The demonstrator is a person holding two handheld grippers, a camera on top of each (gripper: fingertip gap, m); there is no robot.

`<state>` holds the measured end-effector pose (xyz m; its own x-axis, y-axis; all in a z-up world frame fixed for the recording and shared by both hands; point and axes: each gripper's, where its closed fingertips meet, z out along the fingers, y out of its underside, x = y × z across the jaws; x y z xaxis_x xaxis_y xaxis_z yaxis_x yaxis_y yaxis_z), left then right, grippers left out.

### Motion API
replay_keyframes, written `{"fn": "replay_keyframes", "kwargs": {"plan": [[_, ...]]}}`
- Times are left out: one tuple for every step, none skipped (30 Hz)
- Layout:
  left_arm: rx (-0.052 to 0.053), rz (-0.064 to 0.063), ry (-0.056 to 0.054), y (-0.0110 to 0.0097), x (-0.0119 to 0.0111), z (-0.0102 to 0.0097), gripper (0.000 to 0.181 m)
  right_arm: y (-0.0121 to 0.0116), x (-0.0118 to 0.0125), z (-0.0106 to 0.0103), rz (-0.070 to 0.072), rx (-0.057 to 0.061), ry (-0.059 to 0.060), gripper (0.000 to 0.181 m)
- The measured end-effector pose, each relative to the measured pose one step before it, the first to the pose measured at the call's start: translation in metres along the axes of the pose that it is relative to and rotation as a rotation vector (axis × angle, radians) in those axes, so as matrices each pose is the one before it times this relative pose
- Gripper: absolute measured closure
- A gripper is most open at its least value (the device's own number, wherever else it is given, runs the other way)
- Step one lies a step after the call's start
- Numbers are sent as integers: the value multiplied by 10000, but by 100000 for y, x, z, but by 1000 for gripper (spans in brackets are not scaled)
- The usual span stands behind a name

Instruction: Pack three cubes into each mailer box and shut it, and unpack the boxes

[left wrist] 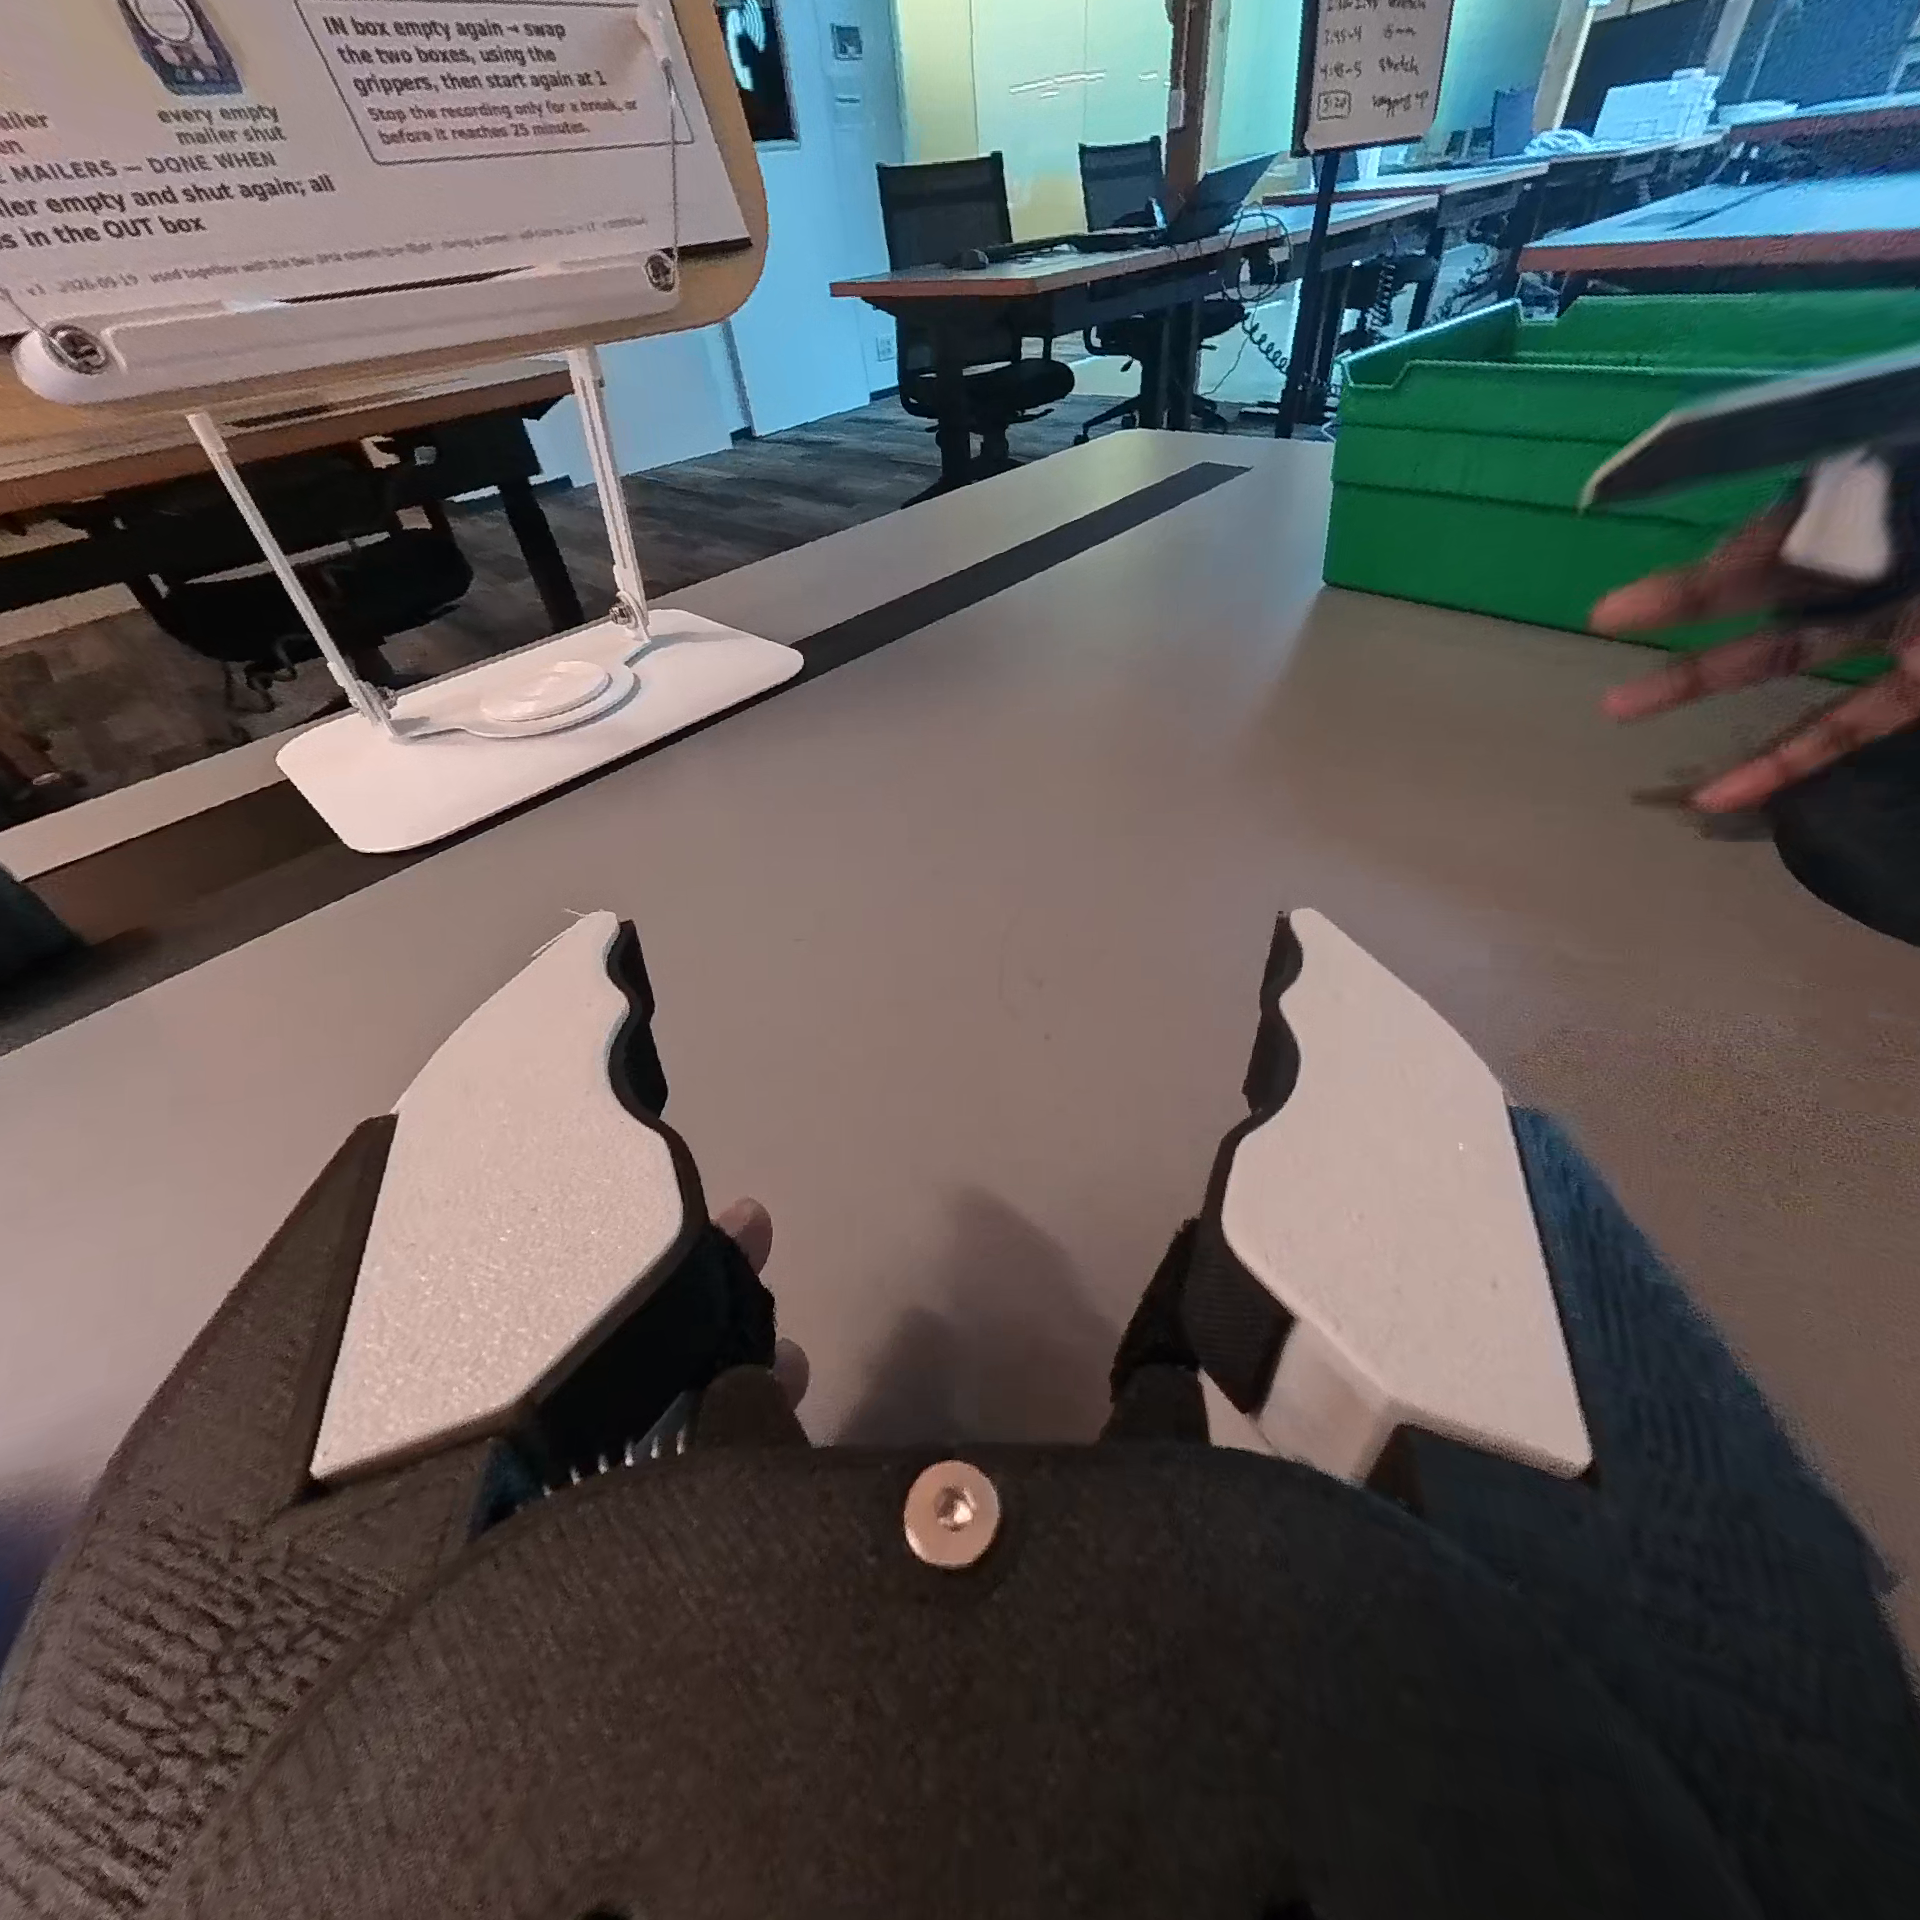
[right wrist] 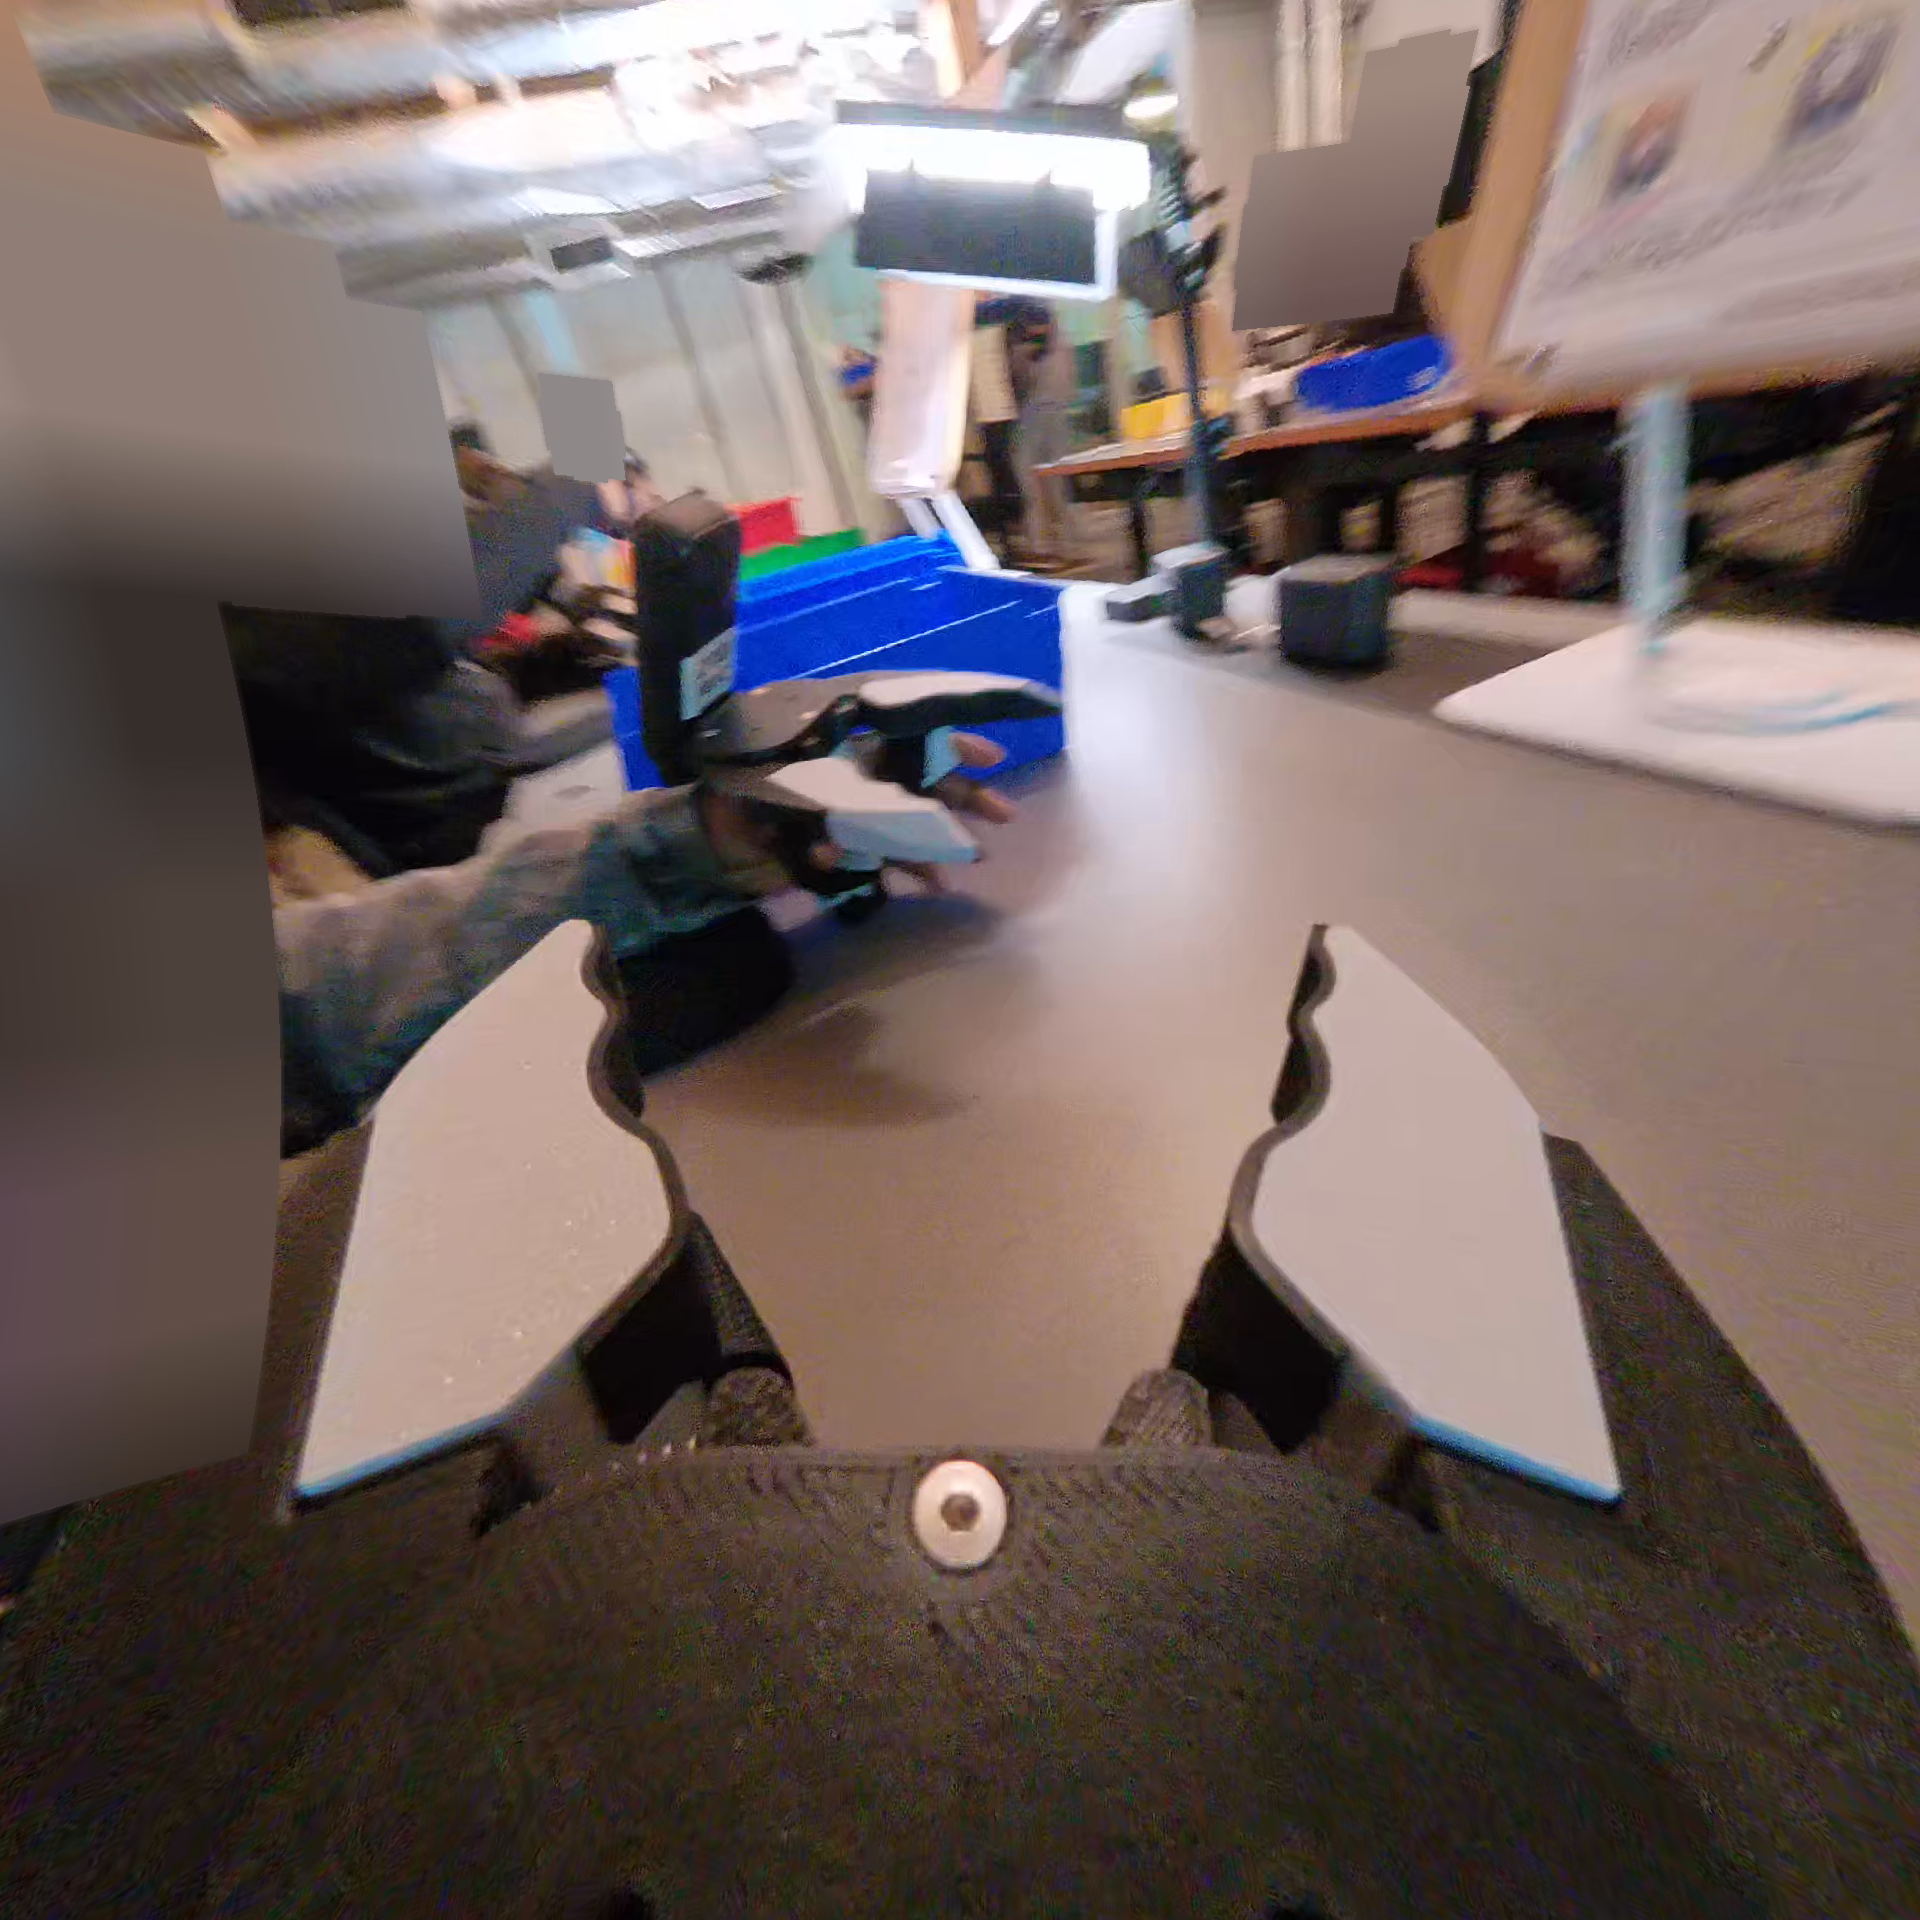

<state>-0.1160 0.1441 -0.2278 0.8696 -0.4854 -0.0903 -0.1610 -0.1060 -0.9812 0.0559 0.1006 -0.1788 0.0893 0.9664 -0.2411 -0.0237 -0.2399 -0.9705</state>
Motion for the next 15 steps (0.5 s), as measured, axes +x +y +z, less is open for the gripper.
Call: {"fn": "replay_keyframes", "kwargs": {"plan": [[-42, 61, 14, 39, 80, 4, 70, 843, -529, 791, 1026, -121, -525, 48], [-63, 60, 44, 33, 102, 9, 70, 793, -1271, 274, 521, -767, -718, 47], [-45, 45, 31, -4, 91, -17, 70, 592, -700, 171, -83, -562, -421, 52], [-48, 44, 12, -26, 46, -34, 71, 432, 525, 157, -163, -146, 311, 52], [-111, 31, 39, -14, 63, -80, 72, 346, 959, 137, -186, 149, 535, 50], [-220, -3, 140, -16, 177, -148, 74, 147, 448, 39, 179, 64, 247, 46], [-372, -157, 375, -28, 545, -282, 77, -223, -230, -135, 143, 10, -201, 47], [-635, -350, 841, 65, 1268, -468, 85, -356, -48, -195, -15, 172, -30, 50], [-759, -404, 1131, 15, 1750, -613, 87, -316, 358, -177, -135, 281, 243, 51], [-607, -221, 1027, -192, 1706, -755, 87, -155, 401, -105, -128, 223, 287, 52], [-329, 86, 639, -393, 1324, -954, 87, -27, 73, -32, -1, 52, 66, 52], [-197, 399, 269, -467, 887, -1182, 87, -9, -173, 12, 1, -20, -113, 52], [-269, 509, 64, -353, 561, -1403, 87, 57, -87, 52, -47, -35, -36, 53], [-341, 454, 4, -155, 337, -1575, 86, 103, -46, 73, -57, -62, -4, 53], [-381, 409, -4, 54, 142, -1674, 86, 89, -70, 60, -59, -64, -12, 52]]}}
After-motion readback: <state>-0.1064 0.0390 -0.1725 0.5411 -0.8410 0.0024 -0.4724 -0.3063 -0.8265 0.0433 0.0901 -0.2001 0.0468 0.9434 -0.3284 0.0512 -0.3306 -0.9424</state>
